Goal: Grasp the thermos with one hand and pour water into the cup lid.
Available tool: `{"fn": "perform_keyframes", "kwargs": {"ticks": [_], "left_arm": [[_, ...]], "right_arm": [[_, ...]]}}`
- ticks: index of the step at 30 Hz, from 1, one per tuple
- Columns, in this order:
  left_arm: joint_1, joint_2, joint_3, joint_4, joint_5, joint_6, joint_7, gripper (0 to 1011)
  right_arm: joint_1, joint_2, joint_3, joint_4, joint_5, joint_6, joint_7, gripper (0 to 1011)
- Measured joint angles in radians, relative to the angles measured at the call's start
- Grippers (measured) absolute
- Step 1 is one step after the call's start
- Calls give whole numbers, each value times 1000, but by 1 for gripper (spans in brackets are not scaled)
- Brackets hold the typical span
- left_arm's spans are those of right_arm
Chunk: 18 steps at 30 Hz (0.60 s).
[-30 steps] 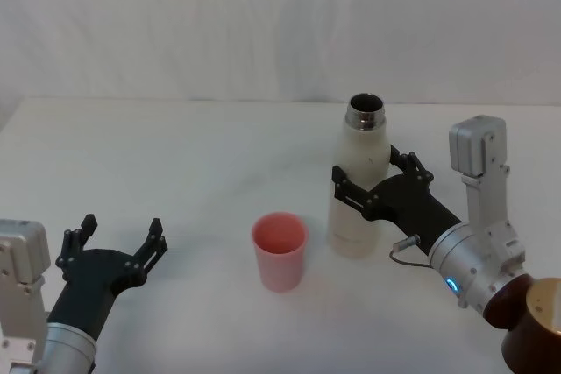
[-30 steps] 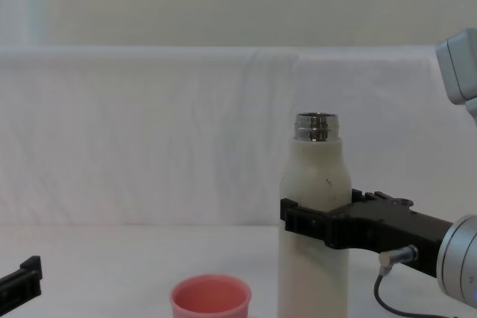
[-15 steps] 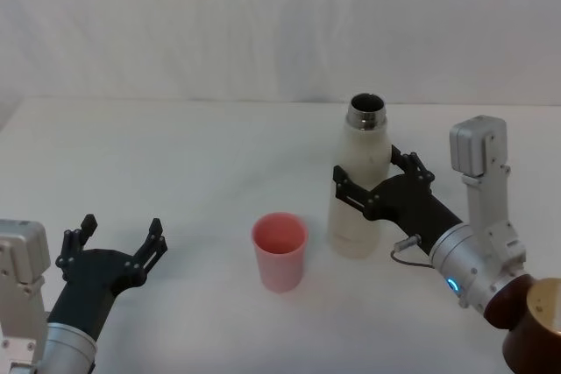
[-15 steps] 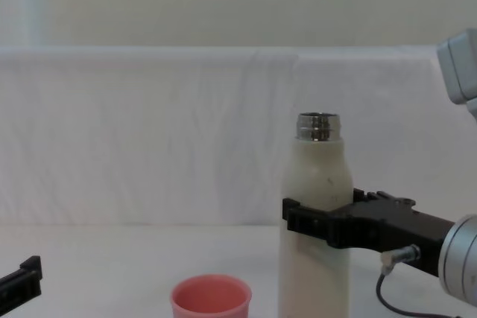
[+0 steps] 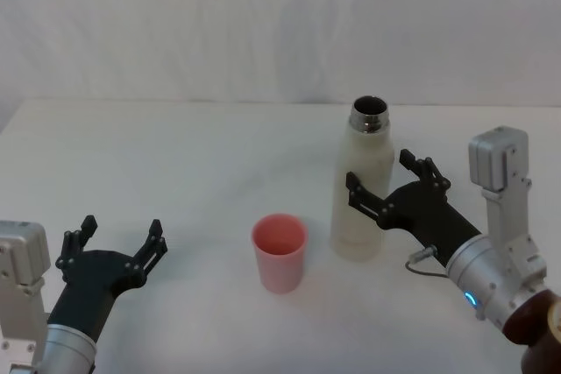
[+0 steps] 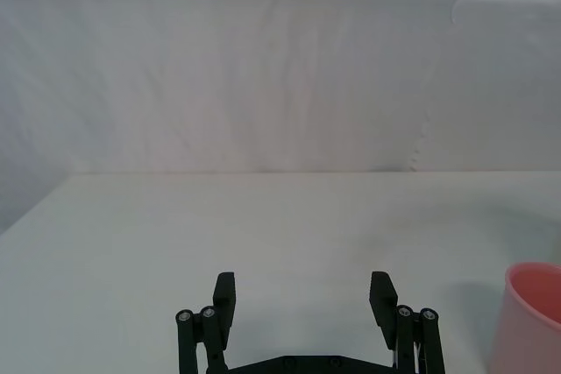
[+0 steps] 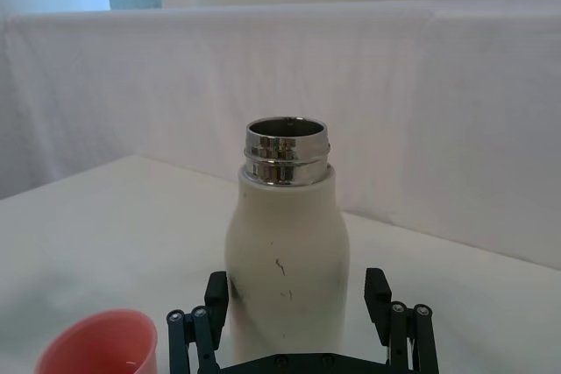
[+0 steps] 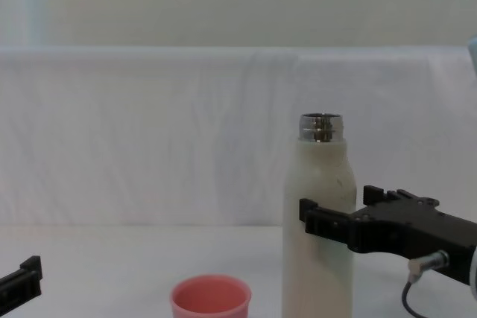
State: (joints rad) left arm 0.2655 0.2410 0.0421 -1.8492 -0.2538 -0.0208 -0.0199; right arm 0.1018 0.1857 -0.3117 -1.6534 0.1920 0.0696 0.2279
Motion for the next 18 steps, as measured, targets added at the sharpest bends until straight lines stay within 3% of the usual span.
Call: {"fn": "perform_keyframes", "kwargs": {"ticks": [11, 18], "left_arm": [[0, 0, 0, 0, 0, 0, 0, 1001], [0, 0, 0, 0, 0, 0, 0, 1001]], "right_arm": [[-37, 11, 11, -40, 8, -10, 1, 1000], [-95, 29, 28, -98, 23, -22, 1, 1000]]}}
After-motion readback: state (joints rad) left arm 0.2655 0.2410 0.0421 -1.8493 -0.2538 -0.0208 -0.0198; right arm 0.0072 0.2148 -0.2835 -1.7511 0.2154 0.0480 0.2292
